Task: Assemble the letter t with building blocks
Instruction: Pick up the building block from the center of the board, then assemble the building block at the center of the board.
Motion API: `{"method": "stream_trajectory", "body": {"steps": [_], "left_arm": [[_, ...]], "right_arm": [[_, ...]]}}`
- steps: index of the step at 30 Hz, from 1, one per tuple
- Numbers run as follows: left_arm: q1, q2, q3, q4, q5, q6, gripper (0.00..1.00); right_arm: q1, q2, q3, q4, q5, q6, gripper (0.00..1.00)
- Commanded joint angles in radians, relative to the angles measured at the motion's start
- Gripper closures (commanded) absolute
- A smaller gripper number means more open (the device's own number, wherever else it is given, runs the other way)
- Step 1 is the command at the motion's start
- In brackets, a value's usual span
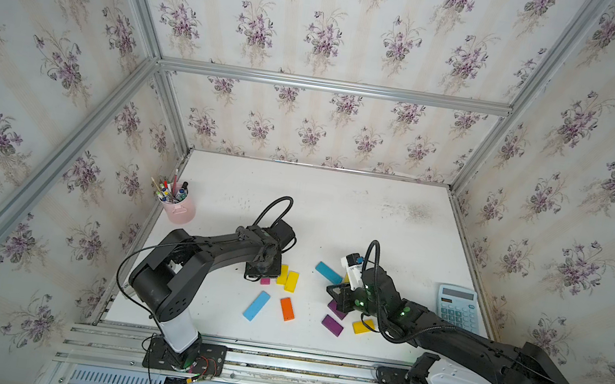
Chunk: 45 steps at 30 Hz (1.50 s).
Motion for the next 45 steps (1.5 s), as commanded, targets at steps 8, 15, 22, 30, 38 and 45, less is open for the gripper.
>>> {"method": "stream_trajectory", "body": {"steps": [8, 15, 22, 30, 38, 45], "left_arm": [[0.004, 0.006, 0.016, -0.032, 0.004, 0.137, 0.81], [0.038, -0.063, 0.152, -0.175, -0.002, 0.345, 0.89], [0.12, -0.103, 0.278, -0.229, 0.052, 0.546, 0.93], [0.183, -0.116, 0.327, -0.17, 0.054, 0.902, 0.94], [0.3, -0.11, 0.267, -0.061, 0.209, 1.346, 0.94], [0.326, -0.086, 0.255, -0.077, 0.28, 1.752, 0.96]], "right_arm": [[-0.037, -0.003, 0.033, 0.008, -0.04, -0.032, 0.54], [-0.196, 0.036, 0.168, -0.047, -0.182, -0.132, 0.0], [-0.31, 0.205, 0.389, -0.099, -0.299, -0.237, 0.0], [-0.362, 0.399, 0.561, -0.086, -0.39, -0.242, 0.0], [-0.361, 0.426, 0.493, 0.071, -0.392, -0.22, 0.0], [-0.362, 0.369, 0.372, 0.186, -0.371, -0.229, 0.0]]}}
